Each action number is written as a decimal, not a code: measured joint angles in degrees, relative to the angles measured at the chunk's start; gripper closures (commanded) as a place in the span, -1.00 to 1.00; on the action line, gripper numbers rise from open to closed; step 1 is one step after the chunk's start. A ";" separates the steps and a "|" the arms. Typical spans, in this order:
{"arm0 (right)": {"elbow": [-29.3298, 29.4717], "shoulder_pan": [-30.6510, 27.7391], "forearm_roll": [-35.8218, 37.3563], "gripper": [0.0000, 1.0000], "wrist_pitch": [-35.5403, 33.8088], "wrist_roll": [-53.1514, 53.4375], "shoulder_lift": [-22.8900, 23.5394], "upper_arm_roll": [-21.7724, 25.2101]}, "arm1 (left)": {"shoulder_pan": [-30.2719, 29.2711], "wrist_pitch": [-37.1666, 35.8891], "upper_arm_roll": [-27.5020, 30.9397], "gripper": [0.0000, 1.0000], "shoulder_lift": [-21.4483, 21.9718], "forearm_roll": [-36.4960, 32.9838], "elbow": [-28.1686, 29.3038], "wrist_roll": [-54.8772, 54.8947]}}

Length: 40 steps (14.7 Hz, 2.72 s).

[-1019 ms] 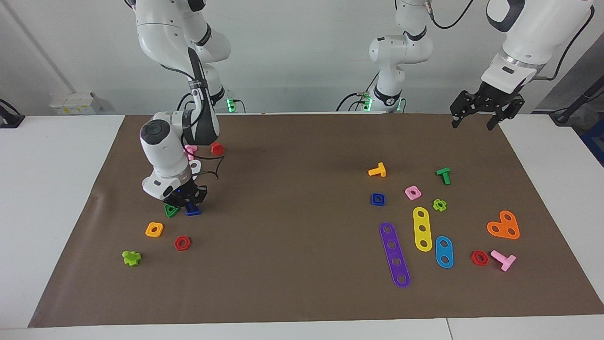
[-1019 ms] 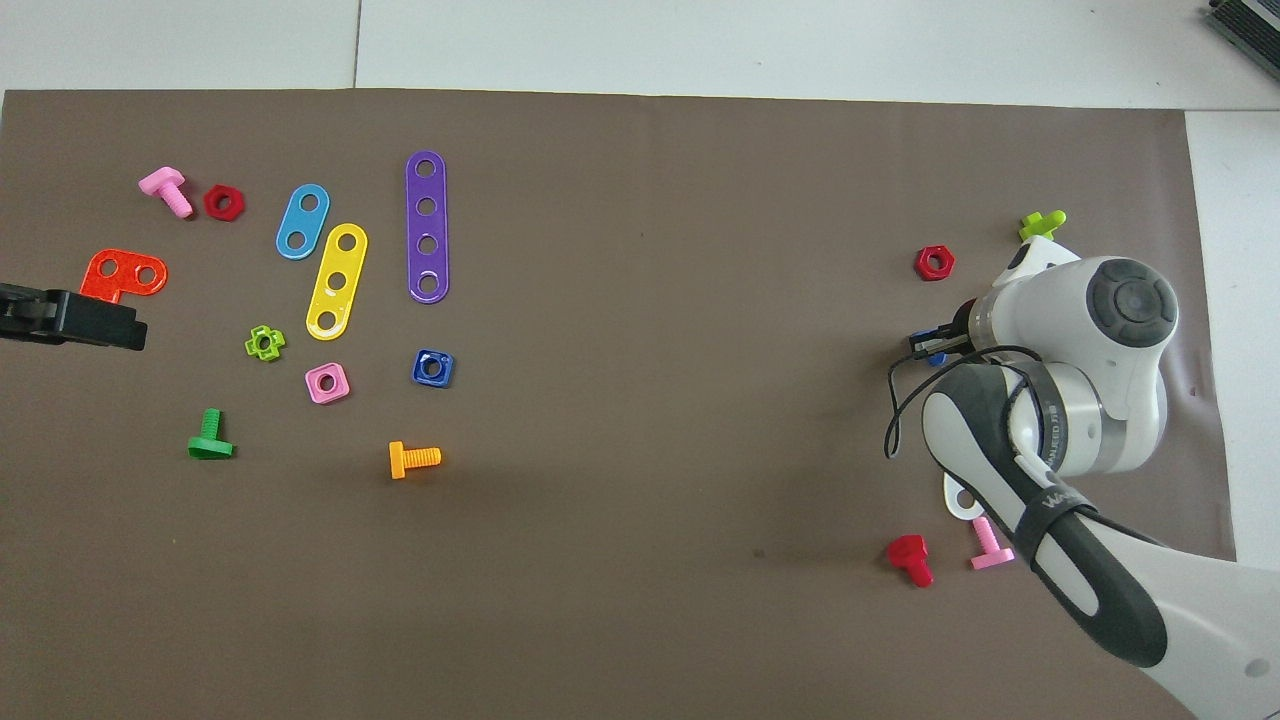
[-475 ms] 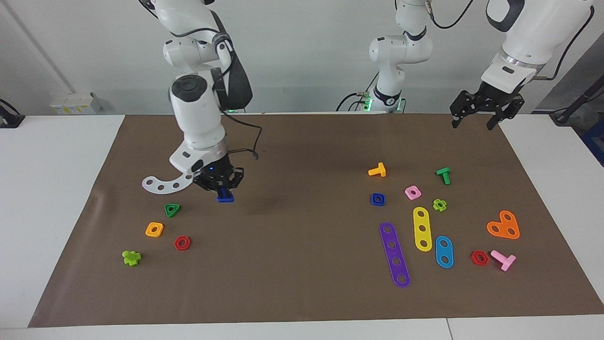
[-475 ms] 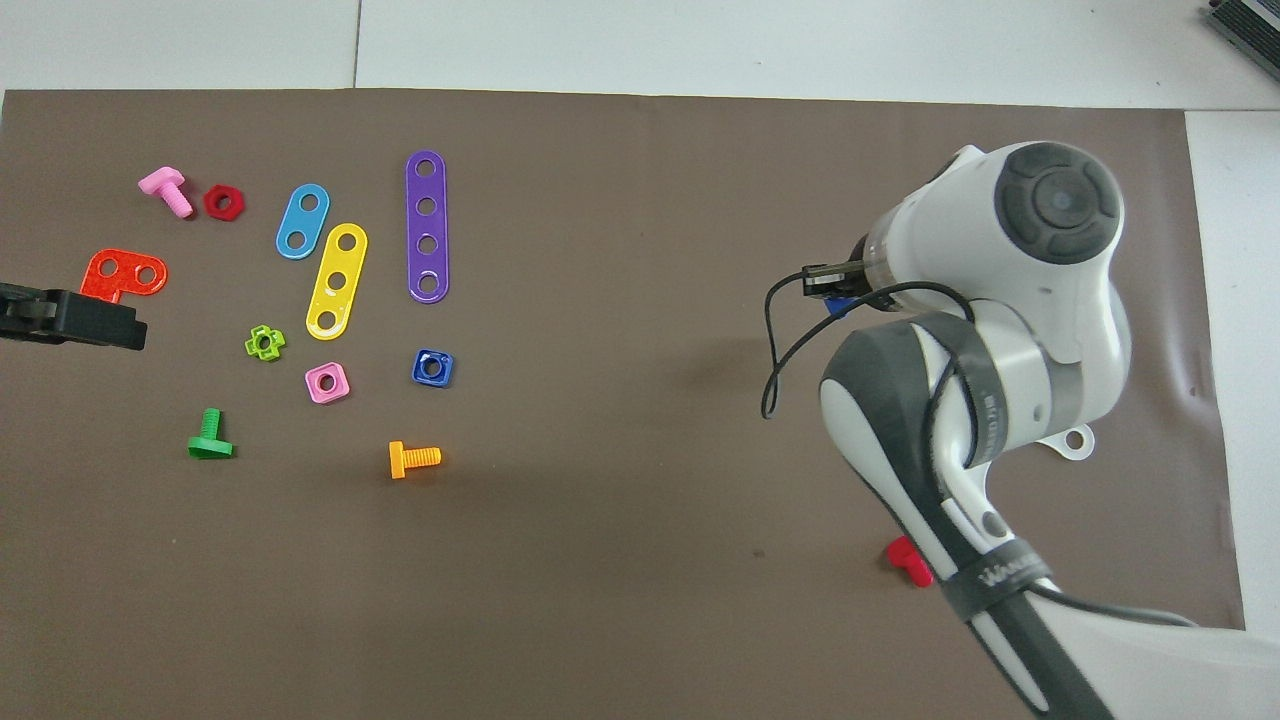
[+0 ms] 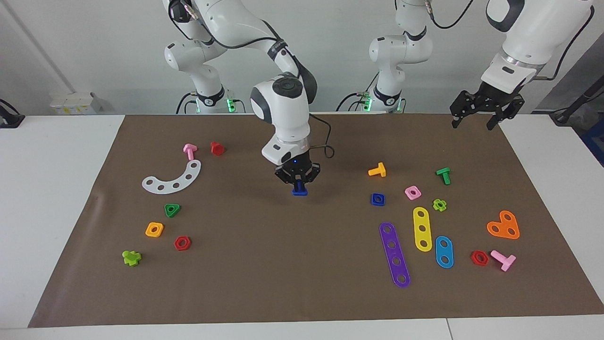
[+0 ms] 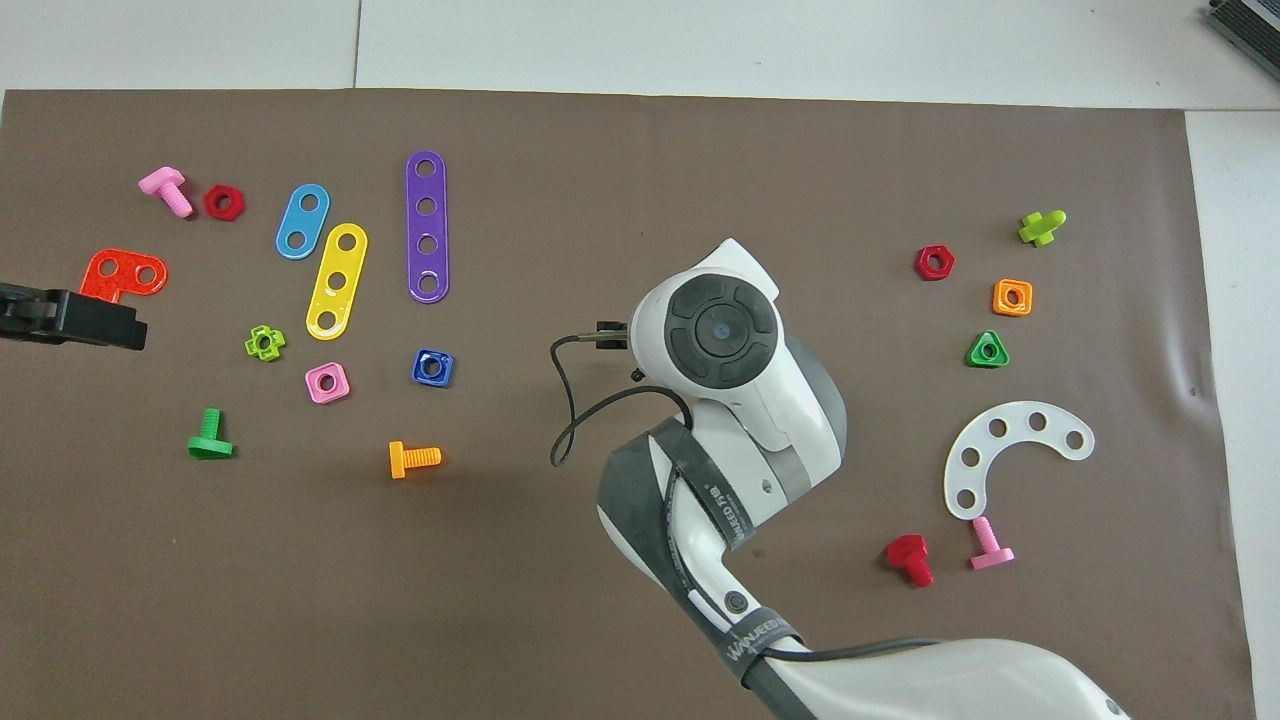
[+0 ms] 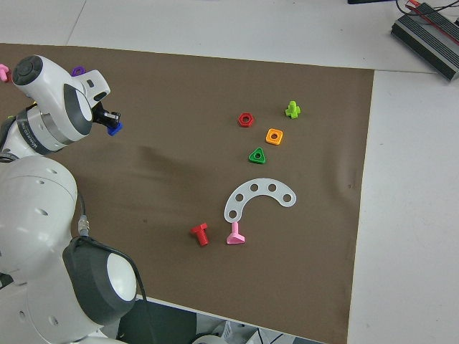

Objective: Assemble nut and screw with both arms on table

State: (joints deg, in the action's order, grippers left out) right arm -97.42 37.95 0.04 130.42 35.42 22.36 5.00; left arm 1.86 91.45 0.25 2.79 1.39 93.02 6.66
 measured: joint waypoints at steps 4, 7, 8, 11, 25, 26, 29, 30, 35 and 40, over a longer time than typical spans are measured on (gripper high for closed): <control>0.13 2.61 0.02 1.00 1.70 1.17 4.30 0.04 | 0.00 0.00 0.00 -1.00 0.00 0.00 0.00 0.00; -0.26 2.73 0.02 1.00 1.68 1.17 4.75 0.21 | 0.00 0.00 0.00 -1.00 0.00 0.00 0.00 0.00; -0.58 2.73 0.02 0.74 1.68 1.17 4.82 0.29 | 0.00 0.00 0.00 -1.00 0.00 0.00 0.00 0.00; -1.18 2.73 0.02 0.60 1.83 1.17 4.94 0.34 | 0.00 0.00 0.00 -1.00 0.00 0.00 0.00 0.00; -1.82 -2.38 0.05 -1.00 1.73 4.36 -1.34 1.19 | 0.04 1.67 -1.24 -1.00 -0.01 0.00 1.41 -0.72; -1.75 -4.32 0.07 -1.00 -0.43 3.72 -3.49 1.23 | 0.06 3.10 -2.14 -0.99 -0.03 0.00 2.49 -1.66; -1.71 -10.66 0.07 -1.00 -6.78 -1.73 -9.48 1.34 | 0.11 8.60 -5.20 -0.96 -0.21 0.00 7.70 -4.24; -1.71 -12.98 0.07 -1.00 -8.42 -4.00 -11.15 1.37 | 0.11 10.90 -6.13 -0.95 -0.31 0.00 9.74 -5.19; -1.20 -23.99 0.05 -1.00 -18.96 -18.57 -18.41 1.52 | 0.17 25.18 -11.10 -0.86 -1.89 0.00 20.70 -10.49; 4.34 -31.29 0.07 -1.00 -37.56 -30.01 -22.27 1.72 | 0.90 38.19 -12.71 -0.84 -5.80 0.00 28.34 -11.96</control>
State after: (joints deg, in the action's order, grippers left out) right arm -93.07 6.66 0.11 92.86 5.41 0.09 6.72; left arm 2.76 129.64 -12.46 -3.01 1.38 121.35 -5.30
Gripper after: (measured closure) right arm 0.000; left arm 0.079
